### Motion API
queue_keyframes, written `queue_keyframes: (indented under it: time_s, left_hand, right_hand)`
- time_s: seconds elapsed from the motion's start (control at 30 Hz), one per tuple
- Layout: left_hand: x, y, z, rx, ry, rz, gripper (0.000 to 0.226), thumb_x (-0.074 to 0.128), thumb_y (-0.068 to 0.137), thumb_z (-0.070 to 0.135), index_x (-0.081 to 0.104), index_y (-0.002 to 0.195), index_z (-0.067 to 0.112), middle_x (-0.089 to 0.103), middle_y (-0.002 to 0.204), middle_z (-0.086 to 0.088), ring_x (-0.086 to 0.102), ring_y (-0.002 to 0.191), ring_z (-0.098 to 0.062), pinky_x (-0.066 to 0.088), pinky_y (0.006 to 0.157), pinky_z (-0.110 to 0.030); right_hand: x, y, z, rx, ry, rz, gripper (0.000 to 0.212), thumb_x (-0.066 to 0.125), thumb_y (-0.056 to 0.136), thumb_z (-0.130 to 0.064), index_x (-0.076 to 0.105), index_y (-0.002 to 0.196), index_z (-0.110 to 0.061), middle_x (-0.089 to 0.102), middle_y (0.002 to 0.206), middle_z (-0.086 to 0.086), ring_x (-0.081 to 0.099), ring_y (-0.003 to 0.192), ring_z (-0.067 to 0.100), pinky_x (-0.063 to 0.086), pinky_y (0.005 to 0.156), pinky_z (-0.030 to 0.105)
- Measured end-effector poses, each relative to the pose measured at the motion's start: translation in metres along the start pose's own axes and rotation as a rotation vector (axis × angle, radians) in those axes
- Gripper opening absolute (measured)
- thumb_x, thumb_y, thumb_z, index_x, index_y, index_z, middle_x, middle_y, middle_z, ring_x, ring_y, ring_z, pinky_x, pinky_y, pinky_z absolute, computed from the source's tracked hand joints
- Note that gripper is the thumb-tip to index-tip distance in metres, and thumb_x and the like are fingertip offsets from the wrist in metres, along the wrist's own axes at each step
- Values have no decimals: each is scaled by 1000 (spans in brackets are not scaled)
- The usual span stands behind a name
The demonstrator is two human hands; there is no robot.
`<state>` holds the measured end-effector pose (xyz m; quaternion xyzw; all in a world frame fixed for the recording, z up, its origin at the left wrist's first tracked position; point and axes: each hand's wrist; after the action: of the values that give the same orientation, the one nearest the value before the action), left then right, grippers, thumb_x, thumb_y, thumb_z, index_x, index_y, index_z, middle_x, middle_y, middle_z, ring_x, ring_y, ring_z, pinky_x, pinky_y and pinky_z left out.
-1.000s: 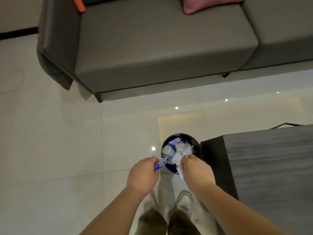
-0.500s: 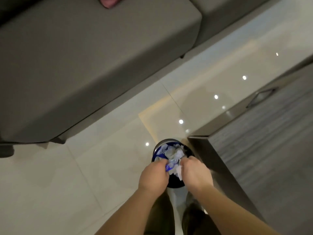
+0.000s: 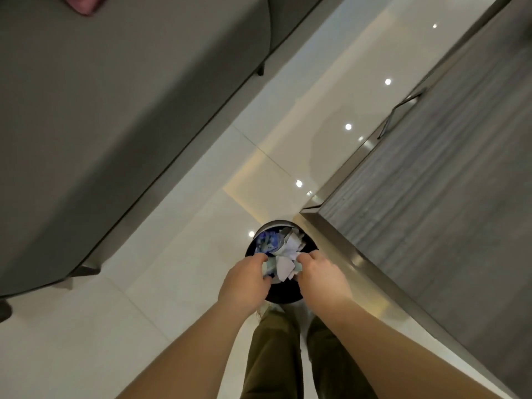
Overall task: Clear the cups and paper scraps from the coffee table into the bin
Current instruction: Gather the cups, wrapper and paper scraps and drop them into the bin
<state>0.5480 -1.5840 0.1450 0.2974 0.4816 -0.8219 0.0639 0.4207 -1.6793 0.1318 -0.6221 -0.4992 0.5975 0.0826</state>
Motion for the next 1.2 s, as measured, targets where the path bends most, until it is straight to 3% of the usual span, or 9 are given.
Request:
queue_keyframes:
  time_s: [0.13, 0.27, 0.4, 0.67, 0.83, 1.2]
  left_hand:
    - [-22, -10, 35, 45, 75, 22, 36, 57, 89, 23, 54, 125, 24, 64, 113, 0, 59, 99, -21, 52, 81, -32]
    - [-41, -21, 82, 112, 133, 66, 28, 56, 88, 20, 57, 116, 22, 66, 108, -1, 60, 95, -21, 51, 77, -31]
    - [-52, -33, 130, 185, 159, 112, 41, 56, 90, 22, 53, 131, 25, 61, 124, 1, 58, 110, -20, 44, 85, -25]
    - [-52, -65, 199, 388, 299, 91, 46, 61, 90, 26, 51, 135, 25, 60, 131, 3, 56, 117, -17, 37, 89, -21]
    - [-9, -81, 228, 545, 352, 59, 49, 65, 87, 28, 52, 134, 23, 60, 131, 0, 55, 119, -20, 43, 100, -31]
    - [144, -128, 317, 744, 540, -84, 46, 64, 88, 32, 52, 131, 25, 60, 128, -1, 54, 118, -23, 43, 100, -35]
  right_hand:
    - [-44, -7, 14, -14, 2, 50, 35, 57, 89, -11, 50, 123, -18, 52, 111, 5, 60, 89, 24, 49, 67, 31]
    - [-91, -21, 34, -54, -34, 159, 25, 52, 92, -10, 52, 116, -16, 52, 107, 6, 59, 89, 26, 41, 62, 32]
    - [-130, -46, 58, -42, -19, 257, 18, 50, 90, -6, 53, 106, -13, 49, 98, 5, 51, 78, 26, 33, 58, 32]
    - [-156, -106, 114, 77, 67, 392, 26, 50, 91, -7, 56, 115, -13, 54, 105, 8, 59, 94, 32, 46, 67, 36]
    - [-143, -148, 164, 190, 116, 463, 25, 47, 94, -14, 56, 117, -12, 55, 109, 12, 58, 95, 35, 51, 76, 41]
    - [-80, -265, 313, 484, 261, 483, 29, 55, 94, -30, 56, 119, -16, 55, 113, 9, 59, 99, 33, 51, 78, 40]
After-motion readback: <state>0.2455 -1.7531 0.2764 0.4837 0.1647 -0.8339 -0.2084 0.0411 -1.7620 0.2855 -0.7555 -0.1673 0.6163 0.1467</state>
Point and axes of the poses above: each hand's wrist, its own y-axis towards the middle knuckle, its own x-axis out of the palm, z = x × y
